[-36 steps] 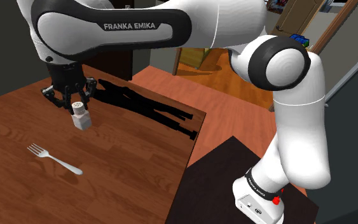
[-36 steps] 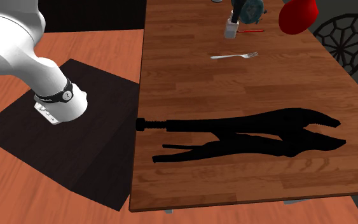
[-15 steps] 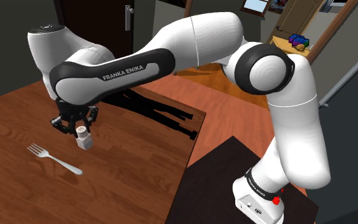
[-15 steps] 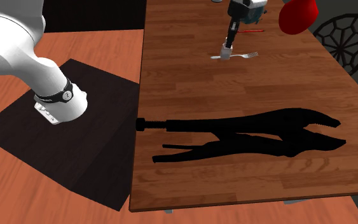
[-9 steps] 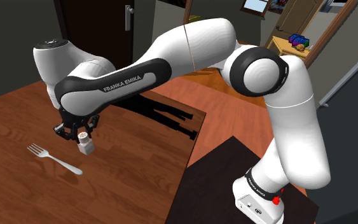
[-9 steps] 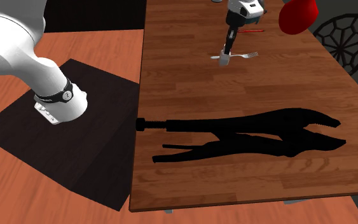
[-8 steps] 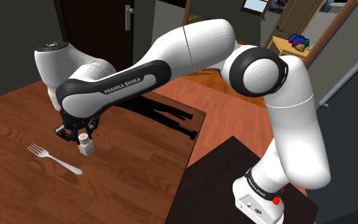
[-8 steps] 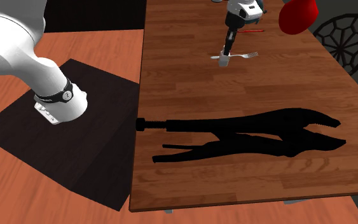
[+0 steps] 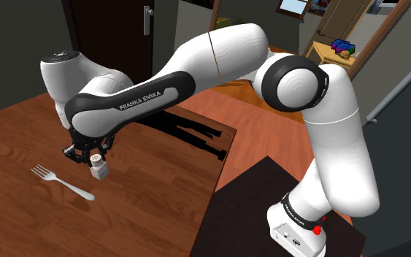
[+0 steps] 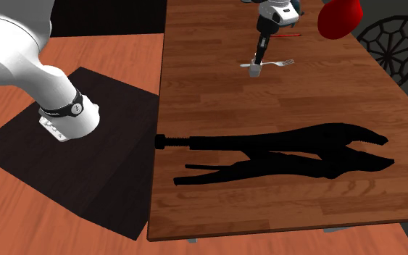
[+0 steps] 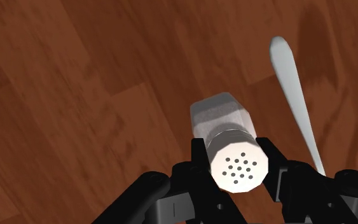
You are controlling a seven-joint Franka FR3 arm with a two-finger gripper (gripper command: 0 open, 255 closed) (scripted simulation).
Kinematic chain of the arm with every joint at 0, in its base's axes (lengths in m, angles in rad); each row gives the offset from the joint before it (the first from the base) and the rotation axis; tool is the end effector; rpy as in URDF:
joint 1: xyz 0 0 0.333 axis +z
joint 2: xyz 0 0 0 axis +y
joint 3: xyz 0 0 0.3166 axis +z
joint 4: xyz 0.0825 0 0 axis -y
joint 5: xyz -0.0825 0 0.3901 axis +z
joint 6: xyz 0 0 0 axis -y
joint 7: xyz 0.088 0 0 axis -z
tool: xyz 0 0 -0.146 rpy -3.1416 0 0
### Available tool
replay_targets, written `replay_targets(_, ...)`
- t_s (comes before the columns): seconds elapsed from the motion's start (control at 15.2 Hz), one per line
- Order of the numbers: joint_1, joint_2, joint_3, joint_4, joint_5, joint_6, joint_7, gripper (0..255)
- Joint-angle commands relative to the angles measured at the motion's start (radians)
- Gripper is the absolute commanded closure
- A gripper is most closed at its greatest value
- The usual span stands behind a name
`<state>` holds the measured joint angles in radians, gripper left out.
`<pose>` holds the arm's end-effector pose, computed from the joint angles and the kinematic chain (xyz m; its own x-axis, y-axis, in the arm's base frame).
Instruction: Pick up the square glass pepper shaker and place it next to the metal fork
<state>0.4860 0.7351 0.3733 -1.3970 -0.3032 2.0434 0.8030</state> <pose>0.5273 0.5019 0.2466 0.9932 0.1154 -0.0127 0.1158 -0.9926 0.0376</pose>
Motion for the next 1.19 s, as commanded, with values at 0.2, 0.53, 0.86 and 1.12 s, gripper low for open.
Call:
replay_targets(0.2,0.0,0.0,0.0,0.0,0.0,0.0,0.0,0)
replay_targets(0.53,0.0,-0.038,0.011,0.04,0.016,-0.076,-0.01,0)
replay_targets(0.86,0.0,-0.046,0.014,0.054,0.02,-0.097,-0.013,0)
replay_targets(1.12,0.0,-0.046,0.014,0.054,0.02,-0.097,-0.013,0)
